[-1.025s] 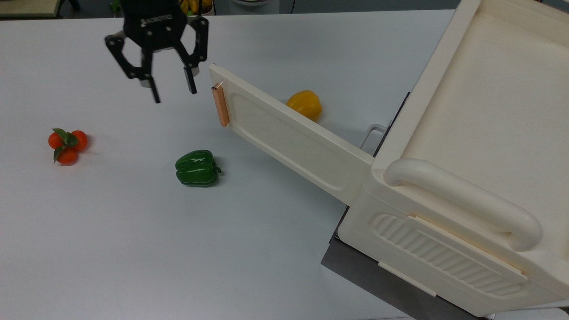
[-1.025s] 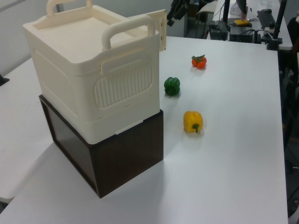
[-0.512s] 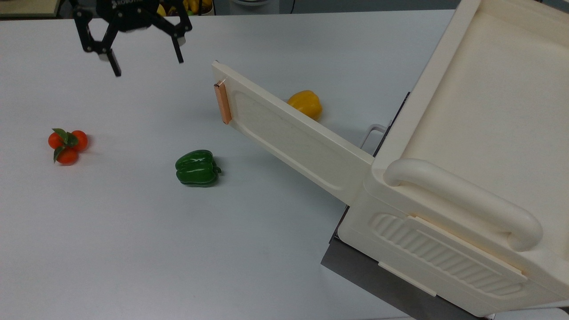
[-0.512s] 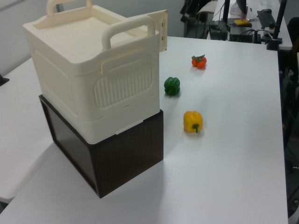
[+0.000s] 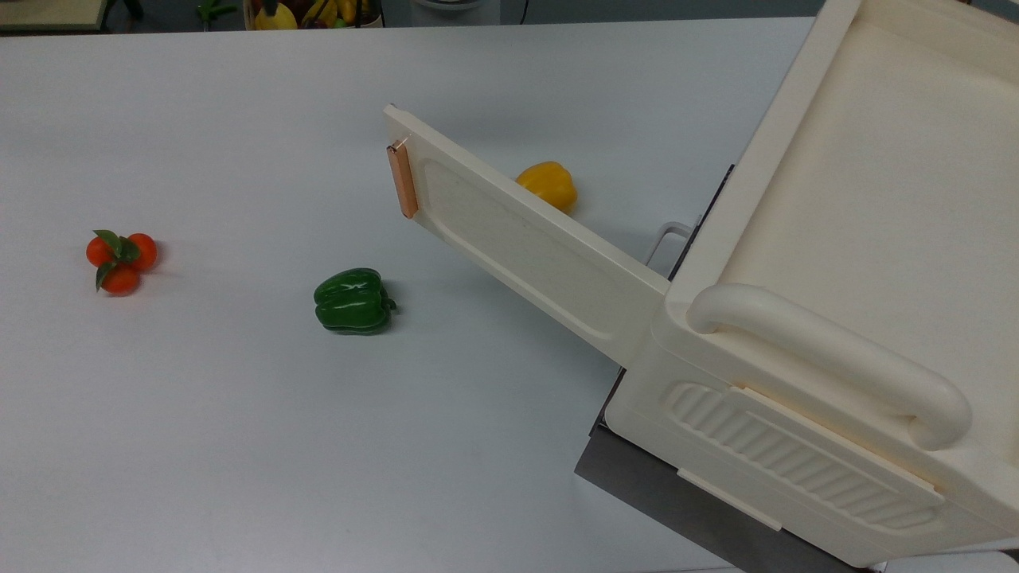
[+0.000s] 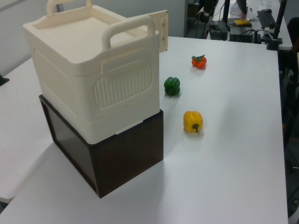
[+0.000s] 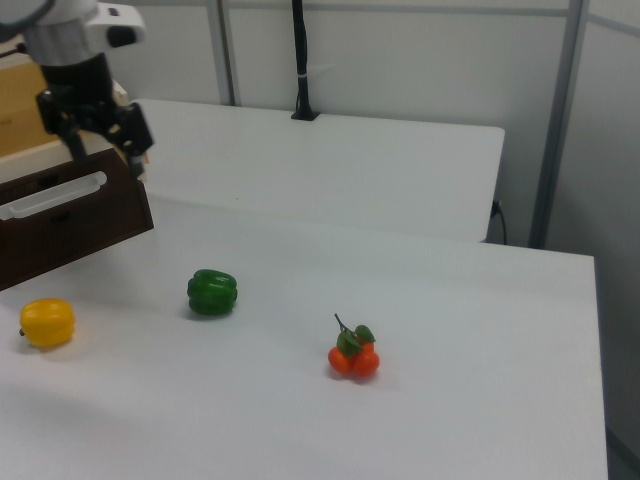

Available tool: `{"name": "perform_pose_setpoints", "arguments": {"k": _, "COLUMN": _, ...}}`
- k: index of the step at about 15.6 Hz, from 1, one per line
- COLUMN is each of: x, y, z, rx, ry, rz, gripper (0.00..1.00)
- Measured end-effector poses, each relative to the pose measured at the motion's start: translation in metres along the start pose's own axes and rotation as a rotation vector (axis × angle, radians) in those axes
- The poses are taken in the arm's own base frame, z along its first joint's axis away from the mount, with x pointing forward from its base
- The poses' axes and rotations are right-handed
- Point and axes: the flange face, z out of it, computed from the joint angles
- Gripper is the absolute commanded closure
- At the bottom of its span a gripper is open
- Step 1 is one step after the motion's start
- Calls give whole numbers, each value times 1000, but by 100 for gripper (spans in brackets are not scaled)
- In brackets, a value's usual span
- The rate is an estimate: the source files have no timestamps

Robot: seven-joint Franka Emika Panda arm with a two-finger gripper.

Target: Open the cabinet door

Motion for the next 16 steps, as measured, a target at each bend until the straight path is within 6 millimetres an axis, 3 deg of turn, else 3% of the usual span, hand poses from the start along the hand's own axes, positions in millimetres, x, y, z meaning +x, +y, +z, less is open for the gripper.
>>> {"name": "perform_pose_setpoints", "arguments": {"k": 6, "x": -20, "y": -33, "z": -14, "rx": -11, "ry": -66, "rz": 120, "gripper": 0}}
{"name": "perform_pose_setpoints", "arguments": {"k": 16, "x": -10, "y": -43, "z": -6, "rx": 23, "ry": -3, "rz": 31, "gripper": 0}}
